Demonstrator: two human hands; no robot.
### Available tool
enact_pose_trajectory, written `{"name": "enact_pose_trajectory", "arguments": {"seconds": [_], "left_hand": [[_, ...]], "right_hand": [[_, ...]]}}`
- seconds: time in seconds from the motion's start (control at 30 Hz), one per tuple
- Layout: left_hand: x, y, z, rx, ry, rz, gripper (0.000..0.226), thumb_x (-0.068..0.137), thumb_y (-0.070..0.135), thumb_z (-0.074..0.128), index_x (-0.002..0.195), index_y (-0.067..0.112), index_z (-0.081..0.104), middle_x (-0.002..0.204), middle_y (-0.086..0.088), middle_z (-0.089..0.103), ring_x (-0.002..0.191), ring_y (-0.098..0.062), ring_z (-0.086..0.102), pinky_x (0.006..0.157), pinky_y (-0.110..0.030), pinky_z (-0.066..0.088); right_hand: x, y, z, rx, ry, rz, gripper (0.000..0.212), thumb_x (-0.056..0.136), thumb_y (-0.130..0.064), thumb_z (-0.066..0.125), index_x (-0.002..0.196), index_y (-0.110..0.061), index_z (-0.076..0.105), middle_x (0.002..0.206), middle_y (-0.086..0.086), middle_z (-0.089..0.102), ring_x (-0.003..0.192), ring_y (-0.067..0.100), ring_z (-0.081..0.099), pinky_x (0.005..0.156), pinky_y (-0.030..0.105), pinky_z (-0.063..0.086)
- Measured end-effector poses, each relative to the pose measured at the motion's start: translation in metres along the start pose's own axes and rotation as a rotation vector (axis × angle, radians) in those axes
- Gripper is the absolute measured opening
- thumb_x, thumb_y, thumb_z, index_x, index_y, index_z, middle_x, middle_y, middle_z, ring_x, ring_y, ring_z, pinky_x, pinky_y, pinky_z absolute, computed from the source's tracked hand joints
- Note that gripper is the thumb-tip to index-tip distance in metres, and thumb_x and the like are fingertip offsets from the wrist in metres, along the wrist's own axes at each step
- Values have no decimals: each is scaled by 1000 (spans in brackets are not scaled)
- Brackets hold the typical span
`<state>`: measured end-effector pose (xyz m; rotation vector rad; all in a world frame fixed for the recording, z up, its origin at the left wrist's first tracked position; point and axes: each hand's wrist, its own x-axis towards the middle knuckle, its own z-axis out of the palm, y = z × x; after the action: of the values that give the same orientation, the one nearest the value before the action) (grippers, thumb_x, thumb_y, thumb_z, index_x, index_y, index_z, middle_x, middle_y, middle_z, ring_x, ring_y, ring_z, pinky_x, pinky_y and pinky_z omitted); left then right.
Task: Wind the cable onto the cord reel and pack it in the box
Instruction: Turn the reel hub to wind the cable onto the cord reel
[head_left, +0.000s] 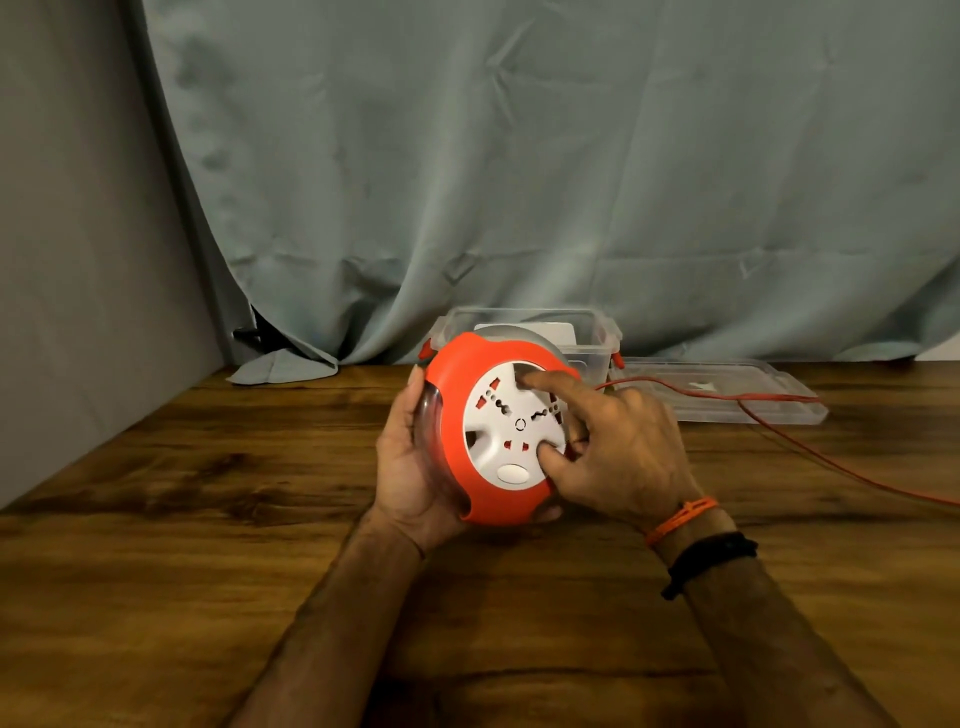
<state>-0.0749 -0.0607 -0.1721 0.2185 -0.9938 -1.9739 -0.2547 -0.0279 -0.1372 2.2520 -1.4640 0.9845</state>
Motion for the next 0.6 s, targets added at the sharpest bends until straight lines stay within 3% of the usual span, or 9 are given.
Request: {"name": "enact_pose_trajectory", "arguments": {"seconds": [0.1, 0.17, 0.27, 0.33, 0.47, 0.53, 0.6], "left_hand": [[0, 0, 2, 0, -32, 43, 81, 79, 70, 50, 140, 17, 52, 144, -22, 50, 131, -47, 45, 102, -75, 29], [2, -2, 4, 7, -18, 123, 76, 83, 65, 49, 137, 11, 56, 139, -23, 55, 128, -42, 50, 104, -61, 41], [3, -3, 5, 60, 14, 179, 72, 84, 62, 52, 133, 9, 59, 136, -23, 57, 128, -40, 51, 107, -57, 40], [3, -2, 5, 73, 9, 178, 73, 83, 63, 52, 132, 10, 60, 136, -23, 58, 128, -41, 51, 109, -59, 37], [1, -1, 3, 26, -9, 145, 75, 83, 67, 48, 132, 12, 61, 135, -22, 59, 124, -41, 55, 101, -58, 46], [0, 0, 2, -7, -45, 108, 77, 84, 70, 45, 134, 13, 59, 137, -22, 57, 125, -42, 54, 99, -61, 45], [-2, 0, 2, -27, -70, 35, 80, 80, 74, 47, 138, 19, 55, 142, -21, 52, 130, -45, 47, 100, -74, 35]], "right_hand": [[-2, -2, 2, -37, 80, 67, 63, 62, -64, 59, 117, -34, 62, 67, -4, 64, 73, 23, 65, 76, 37, 53], [-3, -7, 6, -42, 135, 152, 63, 53, -81, 52, 88, -31, 66, 67, -4, 66, 73, 22, 65, 72, 31, 48], [-2, -16, 13, -56, 114, 240, 68, 49, -93, 41, 58, -26, 45, 58, -8, 55, 68, 19, 61, 64, 26, 34], [-1, -19, 16, -52, 116, 246, 71, 51, -95, 38, 54, -25, 42, 56, -8, 53, 66, 18, 60, 62, 26, 33], [-1, -16, 10, -15, 116, 197, 74, 55, -95, 38, 62, -25, 61, 54, -11, 57, 63, 14, 62, 63, 30, 49], [0, -11, 4, 59, 117, 135, 62, 61, -87, 49, 68, -27, 64, 48, -18, 46, 57, 9, 59, 63, 30, 52], [1, -3, -1, 148, 127, 57, 39, 68, -66, 64, 78, -29, 62, 45, -20, 39, 49, 3, 51, 61, 28, 51]]}}
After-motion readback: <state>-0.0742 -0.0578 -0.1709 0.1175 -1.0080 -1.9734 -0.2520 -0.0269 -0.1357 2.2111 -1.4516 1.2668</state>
